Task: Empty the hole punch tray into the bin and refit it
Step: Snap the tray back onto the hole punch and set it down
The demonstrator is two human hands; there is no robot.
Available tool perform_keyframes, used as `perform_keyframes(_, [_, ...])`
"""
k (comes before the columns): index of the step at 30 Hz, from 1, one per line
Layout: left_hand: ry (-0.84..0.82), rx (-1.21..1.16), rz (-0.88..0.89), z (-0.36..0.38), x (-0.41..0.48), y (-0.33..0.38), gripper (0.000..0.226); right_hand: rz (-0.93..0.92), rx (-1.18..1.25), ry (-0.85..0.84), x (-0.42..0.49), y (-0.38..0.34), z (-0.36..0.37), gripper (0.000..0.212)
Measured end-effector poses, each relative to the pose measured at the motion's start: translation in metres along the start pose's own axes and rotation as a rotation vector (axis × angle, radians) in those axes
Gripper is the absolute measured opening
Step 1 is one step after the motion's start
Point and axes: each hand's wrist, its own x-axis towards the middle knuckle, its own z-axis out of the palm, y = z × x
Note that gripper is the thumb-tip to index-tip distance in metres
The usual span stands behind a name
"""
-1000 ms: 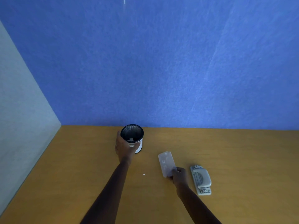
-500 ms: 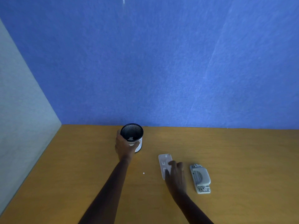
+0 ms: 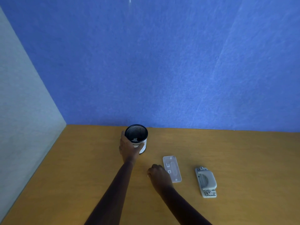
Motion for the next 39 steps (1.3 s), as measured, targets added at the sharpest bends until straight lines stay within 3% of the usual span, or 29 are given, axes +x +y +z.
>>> perform_keyframes(13, [0.017, -0.034, 0.012, 0.001, -0.002, -0.001, 0.099, -0.048, -0.124, -0.064, 0.009, -0.004, -0.002, 0.029])
perform_keyframes(17, [0.015, -0.041, 0.015, 0.000, -0.001, -0.001, 0.098, 0.056, 0.057, -0.041, 0.015, -0.004, -0.007, 0.027])
perform_keyframes(21, [0.010, -0.062, 0.027, 0.000, -0.002, -0.001, 0.099, 0.162, 0.344, 0.150, 0.036, -0.006, -0.035, 0.020])
perform_keyframes(26, [0.021, -0.044, 0.049, 0.001, -0.002, 0.000, 0.099, 0.151, 0.463, 0.371, 0.069, -0.016, -0.077, 0.019])
perform_keyframes(32, [0.023, -0.030, 0.035, 0.001, -0.001, 0.001, 0.099, 0.118, 0.474, 0.297, 0.094, -0.028, -0.091, 0.023])
perform_keyframes(39, [0.018, -0.030, 0.006, 0.000, -0.002, 0.001, 0.098, 0.178, 0.572, 0.333, 0.090, -0.025, -0.089, 0.014])
